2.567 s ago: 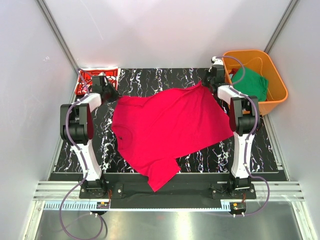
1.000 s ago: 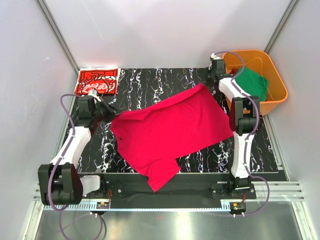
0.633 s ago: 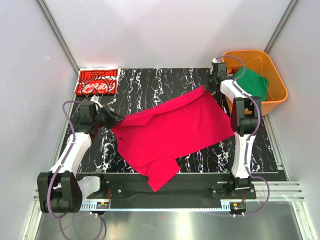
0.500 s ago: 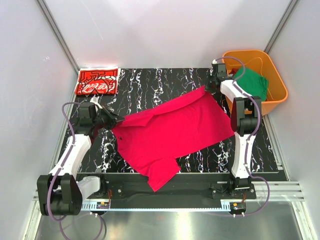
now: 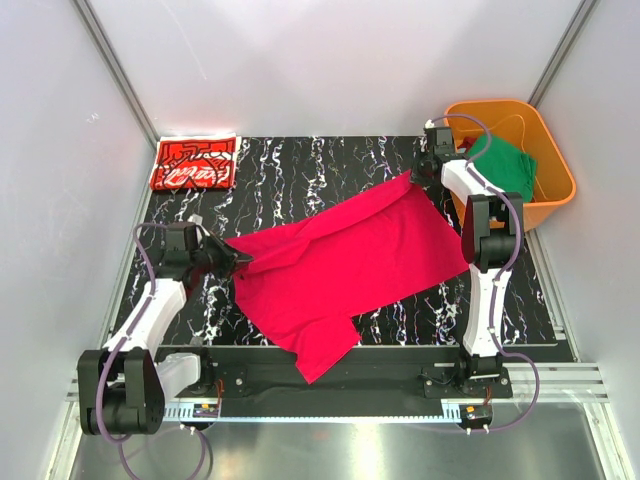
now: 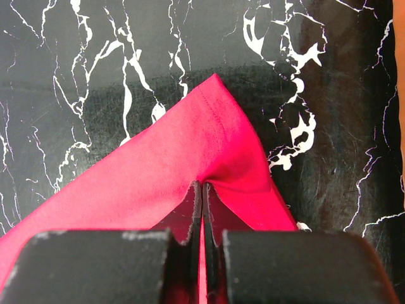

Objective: Fold and stack the t-shirts
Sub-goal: Fold the tshirt

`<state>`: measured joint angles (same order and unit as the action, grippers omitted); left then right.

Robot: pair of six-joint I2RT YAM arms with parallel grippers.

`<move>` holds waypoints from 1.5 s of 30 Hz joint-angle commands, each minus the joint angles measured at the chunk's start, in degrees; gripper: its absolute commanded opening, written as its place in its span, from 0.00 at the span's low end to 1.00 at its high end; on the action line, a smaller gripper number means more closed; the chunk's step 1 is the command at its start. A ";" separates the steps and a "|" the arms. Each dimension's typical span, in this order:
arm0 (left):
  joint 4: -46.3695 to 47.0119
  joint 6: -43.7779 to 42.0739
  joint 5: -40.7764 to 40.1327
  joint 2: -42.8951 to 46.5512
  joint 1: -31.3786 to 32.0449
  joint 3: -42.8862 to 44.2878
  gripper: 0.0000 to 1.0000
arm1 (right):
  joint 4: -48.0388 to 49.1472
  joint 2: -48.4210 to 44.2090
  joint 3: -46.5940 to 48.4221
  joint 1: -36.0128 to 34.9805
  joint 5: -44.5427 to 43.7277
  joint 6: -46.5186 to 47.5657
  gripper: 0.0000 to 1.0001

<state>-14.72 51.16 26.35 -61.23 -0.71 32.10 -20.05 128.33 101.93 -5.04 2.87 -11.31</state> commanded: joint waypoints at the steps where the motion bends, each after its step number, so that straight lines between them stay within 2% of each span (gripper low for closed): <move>1: 2.59 0.26 0.72 -0.64 0.10 -0.54 0.00 | -0.42 -0.98 0.90 0.47 1.08 0.24 0.00; 20: 3.29 0.26 2.13 -0.47 0.10 -2.74 0.00 | -1.83 -0.10 1.25 0.56 0.20 0.15 0.03; 24: 3.29 0.44 2.04 2.25 0.10 -4.06 0.00 | -3.85 0.25 1.69 0.47 -1.38 -0.73 0.03; 26: 1.72 -0.17 1.69 4.45 0.10 -3.45 0.12 | -5.25 0.16 1.78 0.55 -1.82 -0.73 0.09; 28: -2.40 -1.32 0.46 5.94 0.10 -1.96 0.37 | -6.31 -0.36 1.78 0.47 -2.43 -0.03 0.21; 29: -4.33 -2.45 -0.41 8.04 0.10 -1.17 0.56 | -6.57 -0.89 1.69 0.38 -2.61 0.32 0.27; 30: -7.57 -3.07 -2.33 9.45 0.10 0.41 0.65 | -6.66 -1.24 1.61 0.38 -4.61 0.67 0.33; 33: -13.55 -5.71 -8.38 13.59 0.01 5.14 0.80 | -6.75 -3.00 2.91 0.38 -6.38 2.52 0.45; 36: -14.90 -8.26 -13.07 11.94 -0.17 8.67 0.86 | -7.54 -2.21 6.51 0.47 -3.94 3.66 0.52; 40: -12.45 -12.47 -14.49 0.10 -1.39 14.12 0.79 | -7.63 1.73 10.83 0.38 0.98 2.18 0.56; 45: -7.70 -14.42 -16.32 -12.13 -2.81 15.80 0.76 | -5.45 5.43 12.86 0.38 4.41 0.42 0.56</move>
<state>-24.67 40.10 13.45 -68.25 -2.87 46.83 -26.98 130.96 113.32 -4.82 3.60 -9.72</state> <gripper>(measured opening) 0.767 0.558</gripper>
